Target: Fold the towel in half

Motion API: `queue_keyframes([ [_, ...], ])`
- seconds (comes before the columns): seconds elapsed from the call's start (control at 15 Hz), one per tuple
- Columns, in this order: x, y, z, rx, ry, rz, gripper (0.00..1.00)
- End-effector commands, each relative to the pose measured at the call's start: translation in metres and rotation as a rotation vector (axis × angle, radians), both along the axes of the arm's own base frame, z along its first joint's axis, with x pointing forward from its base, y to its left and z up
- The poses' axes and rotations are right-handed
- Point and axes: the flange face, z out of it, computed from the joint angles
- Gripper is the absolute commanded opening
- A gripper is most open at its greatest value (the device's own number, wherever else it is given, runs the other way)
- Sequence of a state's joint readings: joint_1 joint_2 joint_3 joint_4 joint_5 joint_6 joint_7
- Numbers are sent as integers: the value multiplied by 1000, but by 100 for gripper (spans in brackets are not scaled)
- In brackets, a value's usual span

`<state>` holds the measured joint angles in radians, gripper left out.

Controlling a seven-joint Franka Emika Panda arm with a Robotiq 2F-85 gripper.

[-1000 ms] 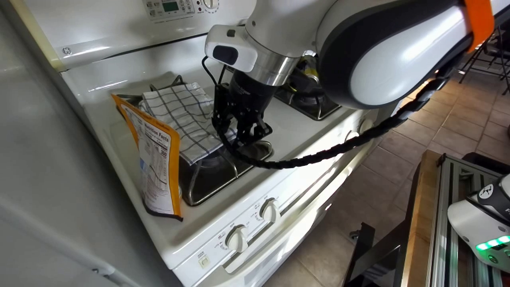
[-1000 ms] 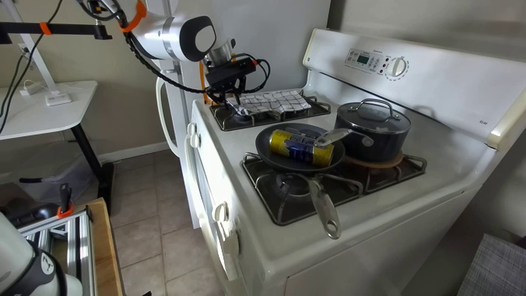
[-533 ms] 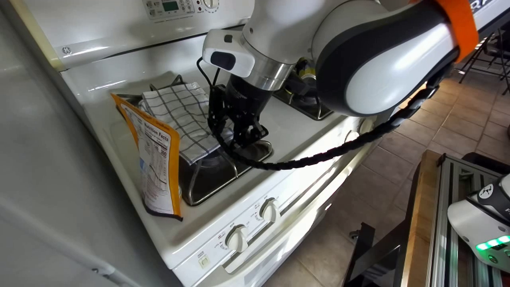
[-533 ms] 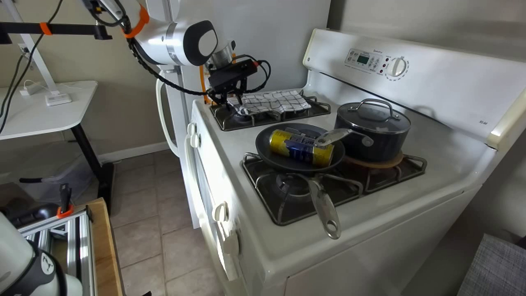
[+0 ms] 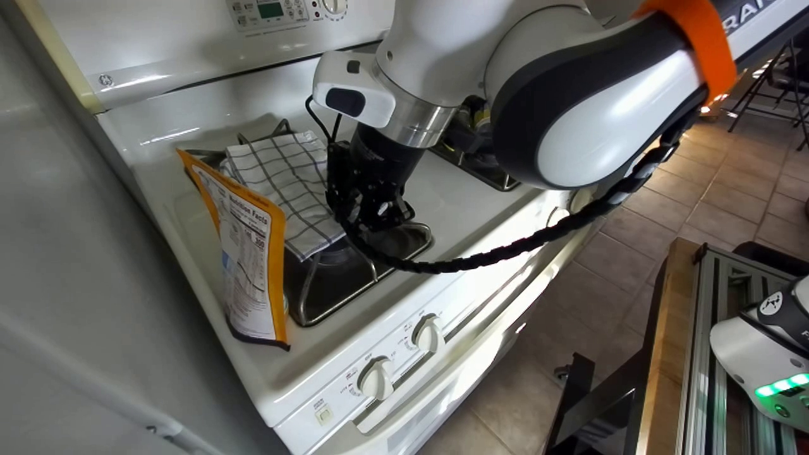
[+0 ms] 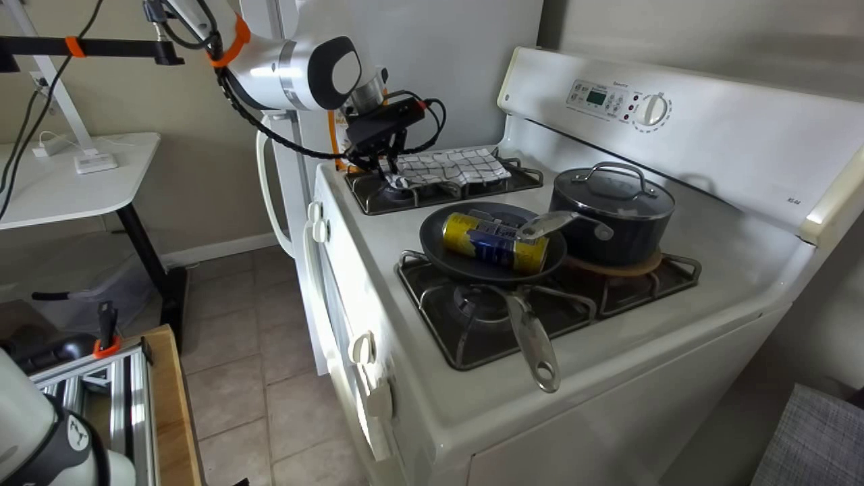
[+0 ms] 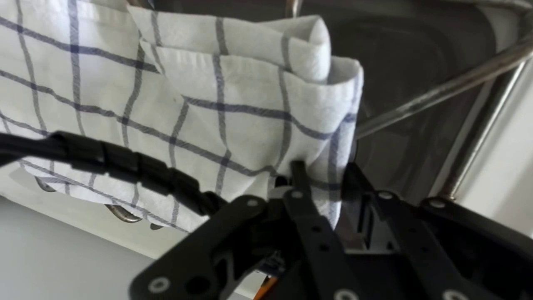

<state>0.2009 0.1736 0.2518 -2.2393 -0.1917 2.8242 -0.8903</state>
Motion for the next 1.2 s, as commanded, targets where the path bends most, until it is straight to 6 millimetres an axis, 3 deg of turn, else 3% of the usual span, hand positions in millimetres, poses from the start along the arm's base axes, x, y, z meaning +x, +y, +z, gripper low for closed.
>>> queue_keyframes([
  [0.0, 3, 1, -6, -4, -8, -7, 6],
  [0.13, 4, 1, -1, -6, -20, -9, 0],
  [0.47, -2, 6, 15, 9, 5, -18, 0],
  [0.87, -38, 15, 70, 25, 90, 0, 0],
  [1.13, -57, 1, 108, -25, 136, 10, 0],
])
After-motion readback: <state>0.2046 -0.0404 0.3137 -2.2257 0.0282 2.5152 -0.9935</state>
